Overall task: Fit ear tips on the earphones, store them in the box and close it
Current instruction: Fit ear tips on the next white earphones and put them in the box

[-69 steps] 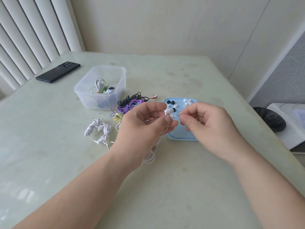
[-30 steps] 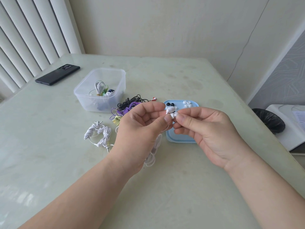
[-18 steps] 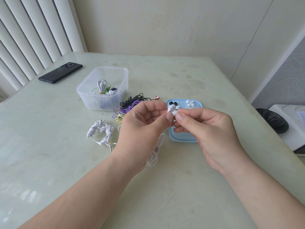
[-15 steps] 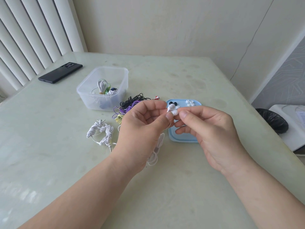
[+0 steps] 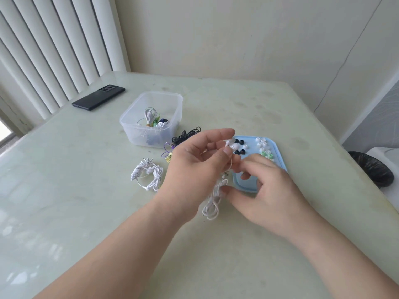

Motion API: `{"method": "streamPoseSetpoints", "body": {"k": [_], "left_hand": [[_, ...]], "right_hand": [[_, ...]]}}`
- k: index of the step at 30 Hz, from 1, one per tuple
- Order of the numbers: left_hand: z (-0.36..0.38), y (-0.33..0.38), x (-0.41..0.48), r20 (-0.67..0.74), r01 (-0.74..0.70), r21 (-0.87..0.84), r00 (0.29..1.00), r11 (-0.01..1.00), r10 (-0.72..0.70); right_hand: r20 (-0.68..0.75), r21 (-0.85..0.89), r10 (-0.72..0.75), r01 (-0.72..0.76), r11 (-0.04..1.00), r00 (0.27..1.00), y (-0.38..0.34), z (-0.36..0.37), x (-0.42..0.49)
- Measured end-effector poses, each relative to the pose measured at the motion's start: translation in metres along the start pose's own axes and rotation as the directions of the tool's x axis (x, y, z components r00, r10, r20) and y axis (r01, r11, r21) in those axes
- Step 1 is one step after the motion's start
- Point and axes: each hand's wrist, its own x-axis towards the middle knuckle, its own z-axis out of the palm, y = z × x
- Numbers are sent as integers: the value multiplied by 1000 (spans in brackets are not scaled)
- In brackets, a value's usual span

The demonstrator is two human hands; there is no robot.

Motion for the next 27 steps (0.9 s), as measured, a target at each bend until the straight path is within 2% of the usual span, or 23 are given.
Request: {"method": "streamPoseSetpoints", "body": {"k": [3,6,12,16,19,23,27], "left_hand": [[-5,4,2,-10,40,-27,999,999,-41],[-7,4,3,4,78,-57,997,995,-78],[-10,1,4,-29,104,23,994,994,-103],[-12,5,4,-68,87,75,994,993,-82],[-13,5,5,-82,33,241,997,970,-13],[-10,6,1,27,22,410,999,912,-36],[-7,10,-2,114,33,450,989,892,-94]], "right_hand": [[90,-81,50,-43,996,995,-3,6,2],[120,-166,26,-5,986,992,-6,9,1],[165,-142,79,-55,988,983,-10,9,1],[140,-8,161,-161,987,977,-15,1,1],[146,216,229,-257,942,962,-13,-7,4],[41,551,357,-319,771,933,-9,-14,10],[67,717,446,-353,601,893,-9,-13,13]]}}
